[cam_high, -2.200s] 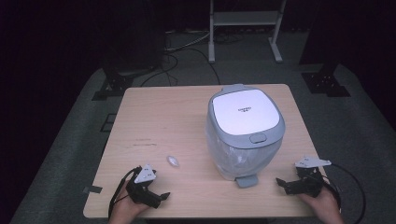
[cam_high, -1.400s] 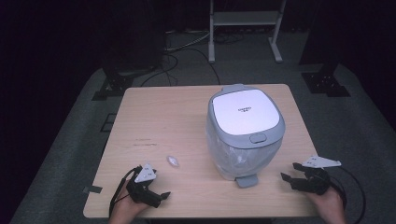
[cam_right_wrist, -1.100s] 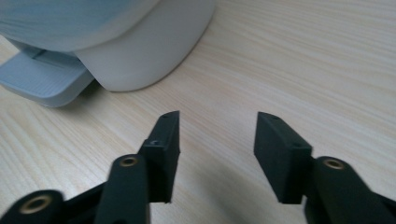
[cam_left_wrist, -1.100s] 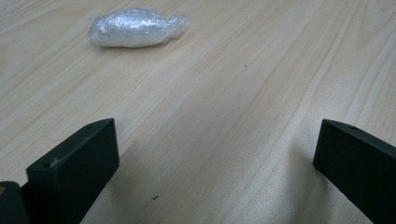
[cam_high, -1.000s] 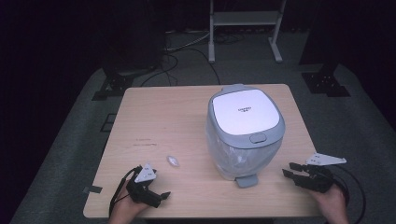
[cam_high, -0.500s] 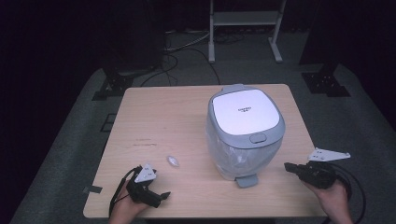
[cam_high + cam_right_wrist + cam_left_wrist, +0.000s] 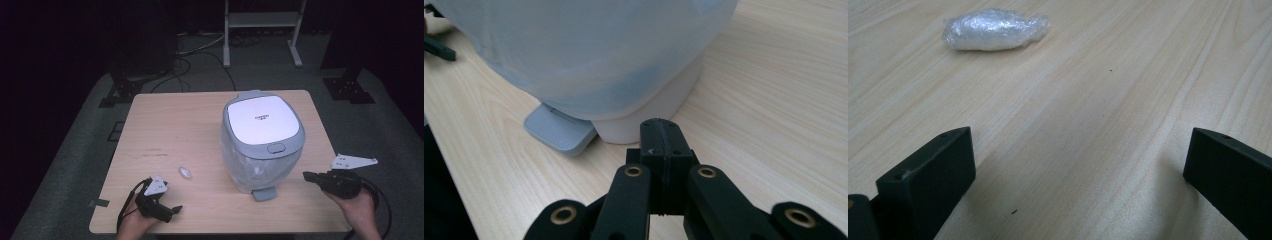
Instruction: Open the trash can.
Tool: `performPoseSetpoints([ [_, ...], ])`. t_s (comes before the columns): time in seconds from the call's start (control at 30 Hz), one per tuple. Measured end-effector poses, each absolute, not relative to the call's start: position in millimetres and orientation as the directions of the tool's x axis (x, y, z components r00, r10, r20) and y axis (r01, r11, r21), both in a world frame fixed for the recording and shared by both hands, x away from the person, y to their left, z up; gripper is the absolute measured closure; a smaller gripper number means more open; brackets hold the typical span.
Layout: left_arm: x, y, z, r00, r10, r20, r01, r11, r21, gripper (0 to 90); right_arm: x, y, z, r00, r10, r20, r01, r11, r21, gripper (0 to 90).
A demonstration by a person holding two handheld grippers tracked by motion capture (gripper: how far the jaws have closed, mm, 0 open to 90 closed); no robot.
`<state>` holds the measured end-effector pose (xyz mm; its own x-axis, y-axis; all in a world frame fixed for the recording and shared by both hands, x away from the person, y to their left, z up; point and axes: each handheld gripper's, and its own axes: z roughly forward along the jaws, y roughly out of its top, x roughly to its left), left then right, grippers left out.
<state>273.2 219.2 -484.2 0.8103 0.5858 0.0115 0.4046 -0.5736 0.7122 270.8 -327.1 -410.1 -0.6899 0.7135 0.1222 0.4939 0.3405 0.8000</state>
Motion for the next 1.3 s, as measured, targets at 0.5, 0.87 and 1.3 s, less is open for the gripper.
performPoseSetpoints([
  [0.5, 273.3, 219.4, -484.1, 0.811, 0.585, 0.013, 0.404, -0.576, 0.711, 0.0, 269.6, -325.1, -382.6, -0.720, 0.683, 0.122, 0.470, 0.351, 0.810, 90.0],
  [0.87, 273.3, 219.3, -484.1, 0.811, 0.585, 0.012, 0.404, -0.575, 0.711, 0.0, 268.6, -322.9, -363.2, -0.747, 0.655, 0.116, 0.443, 0.359, 0.822, 90.0],
  [1.3, 273.3, 219.4, -484.1, 0.811, 0.585, 0.012, 0.404, -0.575, 0.711, 0.0, 267.3, -321.5, -333.7, -0.770, 0.623, 0.139, 0.420, 0.330, 0.846, 90.0],
])
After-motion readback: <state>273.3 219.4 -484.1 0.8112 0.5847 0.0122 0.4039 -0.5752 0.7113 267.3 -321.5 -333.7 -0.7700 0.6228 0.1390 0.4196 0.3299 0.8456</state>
